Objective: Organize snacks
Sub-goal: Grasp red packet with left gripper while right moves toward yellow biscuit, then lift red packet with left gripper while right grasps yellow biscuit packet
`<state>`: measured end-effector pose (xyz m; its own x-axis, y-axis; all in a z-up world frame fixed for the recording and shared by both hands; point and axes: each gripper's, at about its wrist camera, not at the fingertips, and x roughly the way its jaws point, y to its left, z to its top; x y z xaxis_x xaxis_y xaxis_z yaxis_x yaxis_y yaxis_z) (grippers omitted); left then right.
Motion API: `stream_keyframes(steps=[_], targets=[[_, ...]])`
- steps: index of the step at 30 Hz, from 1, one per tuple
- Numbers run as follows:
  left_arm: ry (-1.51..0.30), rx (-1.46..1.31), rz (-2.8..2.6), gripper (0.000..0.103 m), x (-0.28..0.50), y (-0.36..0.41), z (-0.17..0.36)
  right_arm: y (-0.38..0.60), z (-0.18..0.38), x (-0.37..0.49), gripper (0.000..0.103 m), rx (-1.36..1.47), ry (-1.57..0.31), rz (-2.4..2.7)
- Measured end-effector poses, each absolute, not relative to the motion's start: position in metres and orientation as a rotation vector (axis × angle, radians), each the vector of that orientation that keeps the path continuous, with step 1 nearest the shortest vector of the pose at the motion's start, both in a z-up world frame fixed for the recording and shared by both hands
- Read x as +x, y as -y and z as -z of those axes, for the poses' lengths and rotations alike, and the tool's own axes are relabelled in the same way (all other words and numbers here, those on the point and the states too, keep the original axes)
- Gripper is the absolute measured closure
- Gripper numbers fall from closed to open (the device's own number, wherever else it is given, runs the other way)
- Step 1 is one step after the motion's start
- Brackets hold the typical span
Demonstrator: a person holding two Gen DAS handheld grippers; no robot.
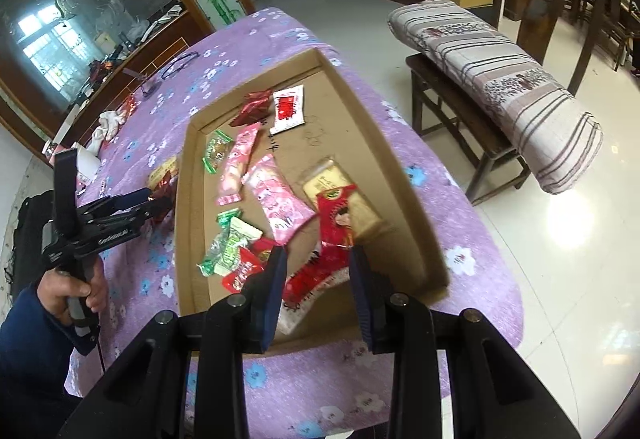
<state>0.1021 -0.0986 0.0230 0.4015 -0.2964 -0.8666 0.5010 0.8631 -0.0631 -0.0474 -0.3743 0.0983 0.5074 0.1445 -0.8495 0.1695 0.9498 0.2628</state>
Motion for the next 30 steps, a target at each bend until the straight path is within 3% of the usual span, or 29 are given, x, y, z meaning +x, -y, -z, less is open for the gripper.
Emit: stream_keyframes(steps=[8,16,22,30], targets=[[-1.065,0.101,0.36,0.072,0.074,0.048,-0.021,0.333,-0.11,-0.014,0.072,0.281,-1.064,-0.143],[-1.092,-0.001,0.197,0.072,0.011,-0.027,-0.023,0.224,-0.11,0.085,0.072,0.228,-1.167,-0.453],[-1.099,-0.036,0.149,0.072,-0.021,-0.048,-0.026,0.157,-0.075,0.168,0.068,0.132,-1.262,-0.499],[-1.097,-0.009,0.162,0.072,-0.038,-0.046,-0.025,0.142,-0.029,0.225,0.067,0.066,-1.333,-0.413]])
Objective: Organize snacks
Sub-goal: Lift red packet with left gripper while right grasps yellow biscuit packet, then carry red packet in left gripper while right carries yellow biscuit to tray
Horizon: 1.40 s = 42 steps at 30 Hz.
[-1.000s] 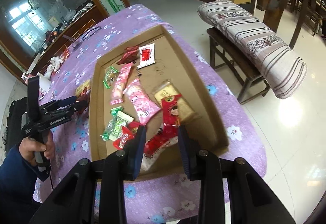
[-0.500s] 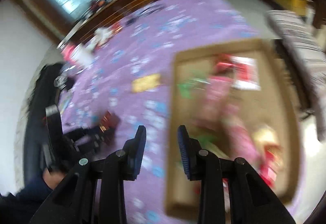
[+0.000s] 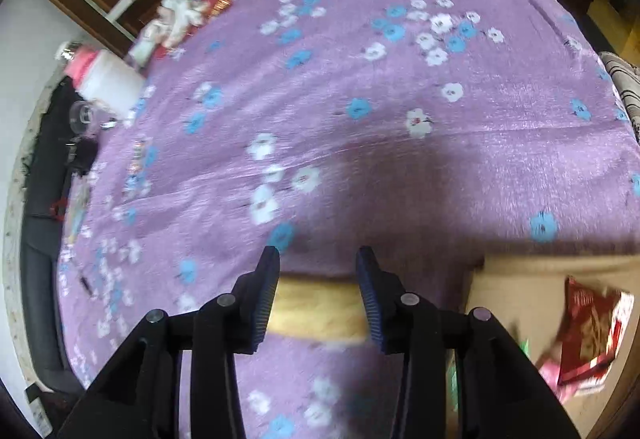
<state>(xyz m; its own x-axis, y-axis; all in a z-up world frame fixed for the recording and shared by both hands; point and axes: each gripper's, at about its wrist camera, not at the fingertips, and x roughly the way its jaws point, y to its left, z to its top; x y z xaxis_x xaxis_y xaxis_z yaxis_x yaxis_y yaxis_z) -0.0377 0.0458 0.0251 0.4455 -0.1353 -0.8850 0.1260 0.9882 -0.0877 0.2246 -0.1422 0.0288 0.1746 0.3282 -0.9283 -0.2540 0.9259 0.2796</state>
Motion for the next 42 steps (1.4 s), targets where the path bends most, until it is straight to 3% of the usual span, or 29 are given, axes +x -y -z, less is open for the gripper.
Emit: stream_keyframes(steps=[2,7,10,14,23,25,27,42], targets=[[-1.097,-0.015,0.167,0.072,-0.037,-0.047,-0.025,0.145,-0.031,0.221,0.06,0.08,-1.319,-0.43],[-1.099,-0.022,0.183,0.072,-0.032,-0.048,-0.024,0.144,-0.03,0.195,0.055,0.089,-1.379,-0.432],[-1.101,-0.038,0.189,0.072,-0.03,-0.049,-0.024,0.137,-0.032,0.165,0.042,0.056,-1.408,-0.479],[-1.101,-0.052,0.192,0.072,-0.028,-0.05,-0.024,0.126,-0.037,0.137,0.042,-0.014,-1.403,-0.515],[-1.098,-0.05,0.192,0.072,-0.024,-0.05,-0.023,0.114,-0.035,0.162,0.042,-0.102,-1.331,-0.427],[-1.098,-0.05,0.196,0.072,-0.024,-0.051,-0.022,0.107,-0.027,0.158,0.046,-0.145,-1.333,-0.406],[-1.097,-0.05,0.198,0.072,-0.022,-0.051,-0.022,0.099,-0.028,0.15,0.071,-0.216,-1.303,-0.399],[-1.076,-0.062,0.293,0.072,-0.01,-0.034,-0.036,0.137,-0.043,0.042,0.071,0.083,-1.312,-0.447]])
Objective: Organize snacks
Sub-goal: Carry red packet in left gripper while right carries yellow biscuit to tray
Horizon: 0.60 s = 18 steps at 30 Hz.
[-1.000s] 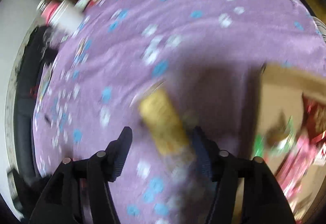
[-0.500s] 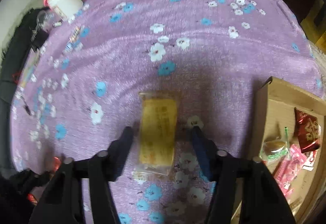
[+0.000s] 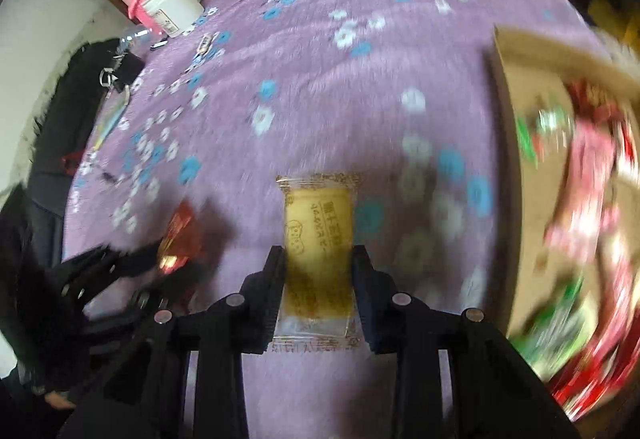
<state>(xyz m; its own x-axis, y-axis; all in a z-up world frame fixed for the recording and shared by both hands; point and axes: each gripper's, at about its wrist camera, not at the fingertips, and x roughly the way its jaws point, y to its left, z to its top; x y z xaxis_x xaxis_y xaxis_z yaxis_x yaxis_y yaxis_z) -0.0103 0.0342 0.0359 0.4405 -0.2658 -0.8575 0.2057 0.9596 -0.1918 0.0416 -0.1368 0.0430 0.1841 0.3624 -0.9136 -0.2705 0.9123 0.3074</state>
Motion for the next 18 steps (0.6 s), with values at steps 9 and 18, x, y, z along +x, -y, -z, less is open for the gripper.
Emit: stream_keyframes(steps=[9,18], targets=[[-1.038,0.031,0.401,0.072,-0.016,0.009,-0.057,0.176,-0.066,0.01,0.071,0.189,-1.218,-0.39],[-1.01,0.119,0.54,0.072,-0.015,0.074,-0.076,0.244,-0.085,-0.004,0.071,0.309,-1.133,-0.281]])
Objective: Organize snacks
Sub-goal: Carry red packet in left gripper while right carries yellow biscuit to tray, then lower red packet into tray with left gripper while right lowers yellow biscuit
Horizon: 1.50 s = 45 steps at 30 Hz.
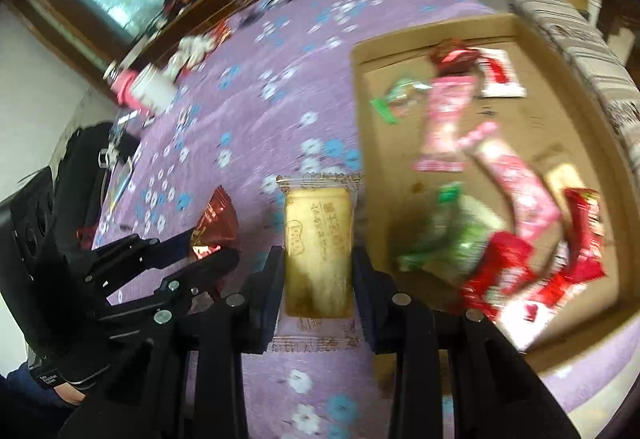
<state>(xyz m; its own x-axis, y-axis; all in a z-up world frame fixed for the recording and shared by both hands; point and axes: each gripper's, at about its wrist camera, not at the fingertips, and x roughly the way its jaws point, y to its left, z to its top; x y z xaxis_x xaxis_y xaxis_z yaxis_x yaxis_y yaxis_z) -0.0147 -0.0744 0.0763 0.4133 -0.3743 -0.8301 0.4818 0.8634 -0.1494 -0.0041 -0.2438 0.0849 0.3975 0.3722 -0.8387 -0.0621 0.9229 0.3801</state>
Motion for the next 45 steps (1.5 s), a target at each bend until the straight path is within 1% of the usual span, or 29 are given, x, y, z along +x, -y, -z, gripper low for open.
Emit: stream_keyframes(steps=[9,16,32,45], targets=[[-1.006,0.188,0.64,0.072,-0.008,0.139,-0.089,0.315,-0.091,-0.015,0.071,0.416,-1.081,-0.171],[-1.029,0.195,0.666,0.072,0.001,0.171,-0.084,0.352,-0.091,-0.009,0.071,0.446,-1.068,-0.122],[-1.063,0.169,0.642,0.072,0.024,0.211,-0.062,0.375,-0.086,0.04,0.071,0.342,-1.103,-0.109],[-1.063,0.175,0.602,0.072,0.048,0.223,-0.048,0.376,-0.057,0.088,0.071,0.325,-1.187,-0.119]])
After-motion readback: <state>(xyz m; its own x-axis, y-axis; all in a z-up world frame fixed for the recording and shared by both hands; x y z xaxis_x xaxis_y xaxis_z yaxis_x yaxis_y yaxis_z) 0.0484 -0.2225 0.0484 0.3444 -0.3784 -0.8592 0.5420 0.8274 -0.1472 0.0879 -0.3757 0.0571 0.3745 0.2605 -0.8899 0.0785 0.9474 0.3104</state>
